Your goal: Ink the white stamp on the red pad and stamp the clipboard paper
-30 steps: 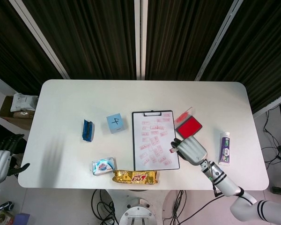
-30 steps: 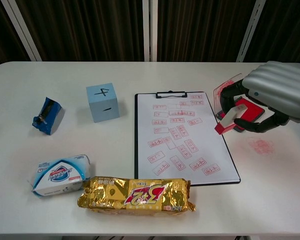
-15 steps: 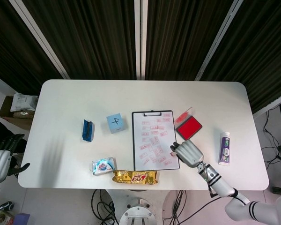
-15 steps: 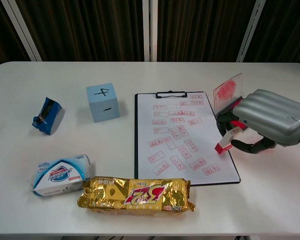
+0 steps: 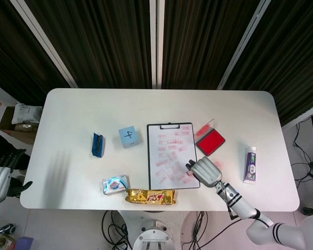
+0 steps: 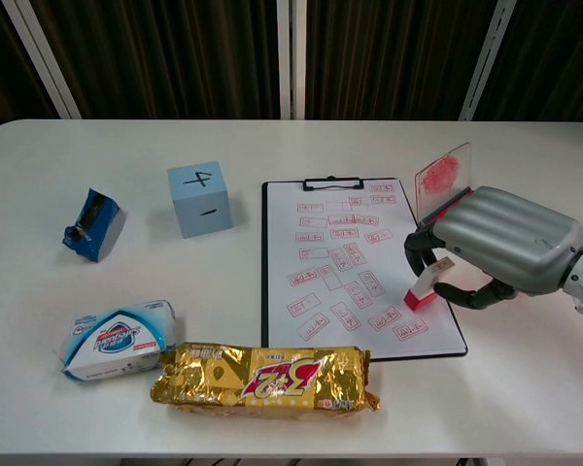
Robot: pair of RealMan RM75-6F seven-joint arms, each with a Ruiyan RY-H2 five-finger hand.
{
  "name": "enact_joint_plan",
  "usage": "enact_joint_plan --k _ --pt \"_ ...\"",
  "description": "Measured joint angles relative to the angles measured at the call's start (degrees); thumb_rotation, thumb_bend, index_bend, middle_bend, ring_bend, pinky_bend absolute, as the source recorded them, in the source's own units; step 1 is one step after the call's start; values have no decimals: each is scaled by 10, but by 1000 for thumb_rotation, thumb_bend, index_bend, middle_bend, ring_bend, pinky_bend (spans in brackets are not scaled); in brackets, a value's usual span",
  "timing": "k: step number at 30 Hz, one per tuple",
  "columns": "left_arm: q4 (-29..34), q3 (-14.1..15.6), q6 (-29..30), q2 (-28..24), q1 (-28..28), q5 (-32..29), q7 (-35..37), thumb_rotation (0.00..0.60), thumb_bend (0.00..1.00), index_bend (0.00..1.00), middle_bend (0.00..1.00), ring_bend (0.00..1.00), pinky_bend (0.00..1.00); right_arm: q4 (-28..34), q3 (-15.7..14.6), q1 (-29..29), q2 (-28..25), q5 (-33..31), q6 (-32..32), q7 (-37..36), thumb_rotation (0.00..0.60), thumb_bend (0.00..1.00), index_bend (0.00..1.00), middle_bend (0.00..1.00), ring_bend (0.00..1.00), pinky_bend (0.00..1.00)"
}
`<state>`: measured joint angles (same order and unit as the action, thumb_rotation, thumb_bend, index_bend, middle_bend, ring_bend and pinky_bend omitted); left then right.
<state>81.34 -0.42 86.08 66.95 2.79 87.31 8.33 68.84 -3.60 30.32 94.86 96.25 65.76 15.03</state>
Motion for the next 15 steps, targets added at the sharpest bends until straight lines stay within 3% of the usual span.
enact_joint_plan --k 15 --pt "-13 0 3 3 -2 0 13 600 0 140 160 156 288 -8 -3 0 9 -6 -15 10 600 459 1000 870 867 1000"
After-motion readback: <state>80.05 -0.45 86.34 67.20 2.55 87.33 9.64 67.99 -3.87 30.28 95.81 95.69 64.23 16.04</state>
